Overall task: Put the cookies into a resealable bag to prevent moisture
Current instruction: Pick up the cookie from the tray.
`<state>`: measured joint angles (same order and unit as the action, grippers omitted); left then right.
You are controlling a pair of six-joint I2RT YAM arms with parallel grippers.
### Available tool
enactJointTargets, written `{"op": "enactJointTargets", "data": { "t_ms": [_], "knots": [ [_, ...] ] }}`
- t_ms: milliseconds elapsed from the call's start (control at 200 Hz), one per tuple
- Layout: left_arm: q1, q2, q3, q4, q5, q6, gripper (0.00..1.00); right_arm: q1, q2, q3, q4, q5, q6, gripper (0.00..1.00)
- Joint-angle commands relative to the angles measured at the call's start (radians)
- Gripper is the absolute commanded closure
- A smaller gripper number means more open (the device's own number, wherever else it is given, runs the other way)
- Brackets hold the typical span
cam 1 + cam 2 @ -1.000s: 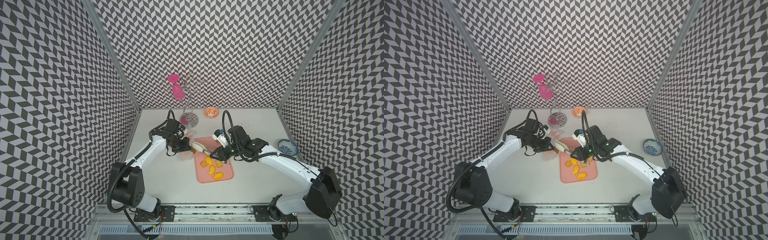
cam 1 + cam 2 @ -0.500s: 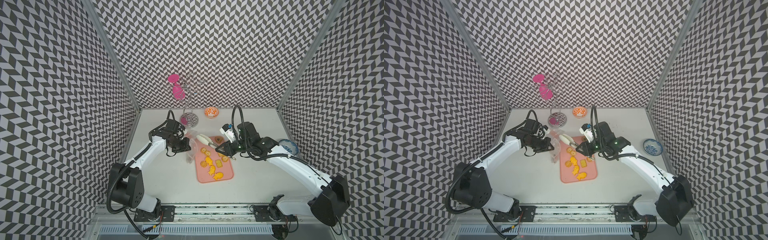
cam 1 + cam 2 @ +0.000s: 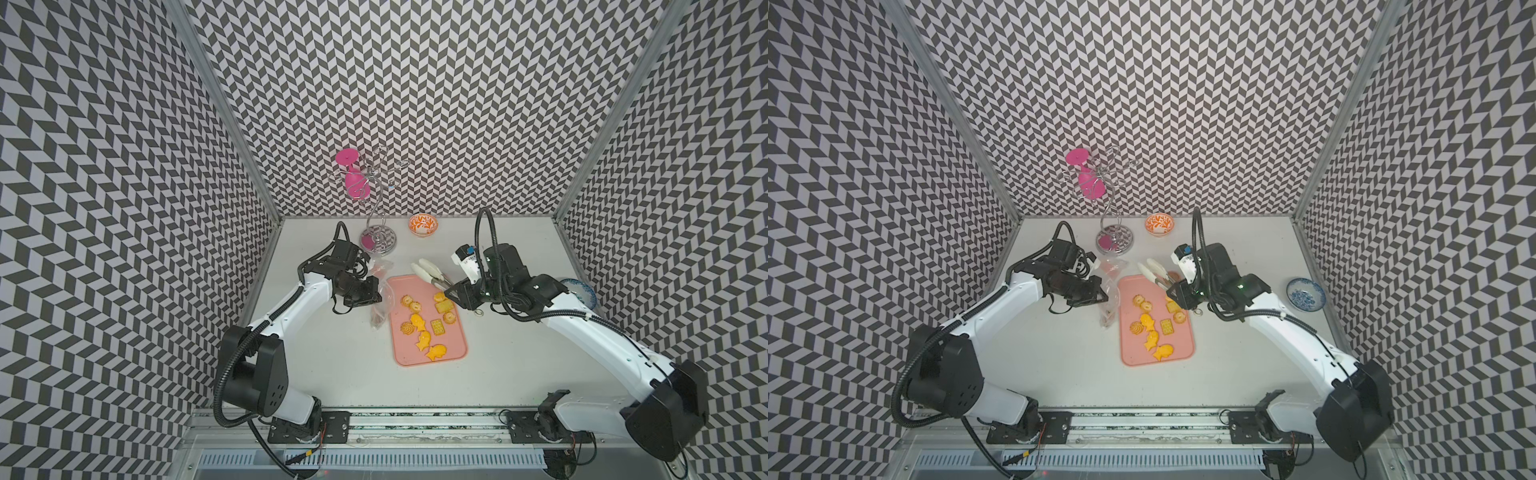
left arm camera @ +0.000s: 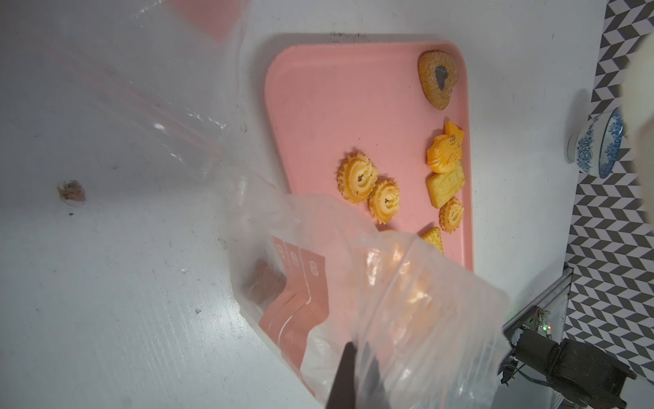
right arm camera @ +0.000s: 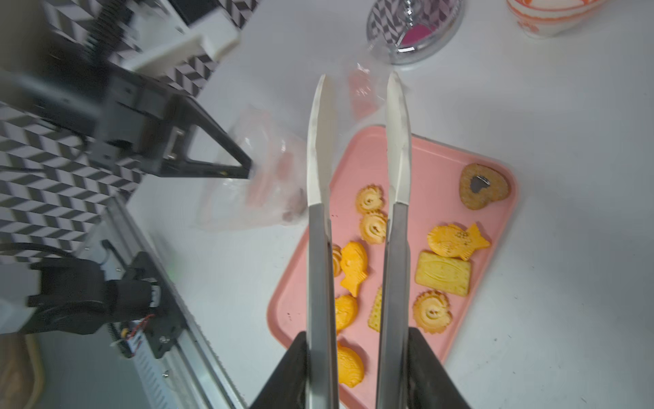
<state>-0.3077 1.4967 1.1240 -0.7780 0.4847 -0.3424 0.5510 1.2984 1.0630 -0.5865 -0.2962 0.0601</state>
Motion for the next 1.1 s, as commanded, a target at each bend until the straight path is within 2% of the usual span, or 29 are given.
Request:
{"op": "enactJointTargets", "data": {
  "t_ms": [0, 280, 491, 1092],
  "knots": [
    [-0.002, -0.018, -0.009, 0.02, 0.005, -0.006, 1.0, 0.027, 0.007, -0.052, 0.041, 0.108, -0.074, 0.59],
    [-0.001, -0.01, -0.009, 0.016, 0.002, 0.002, 1.0, 0.121, 0.097, -0.067, 0.13, 0.169, -0.177, 0.57],
    [0.001, -0.01, -0.015, 0.013, 0.002, 0.01, 1.0, 0.162, 0.204, -0.011, 0.125, 0.188, -0.241, 0.55],
    [0.002, -0.004, -0.028, 0.009, -0.001, 0.024, 1.0, 0.204, 0.337, 0.065, 0.058, 0.253, -0.272, 0.52]
  ]
}}
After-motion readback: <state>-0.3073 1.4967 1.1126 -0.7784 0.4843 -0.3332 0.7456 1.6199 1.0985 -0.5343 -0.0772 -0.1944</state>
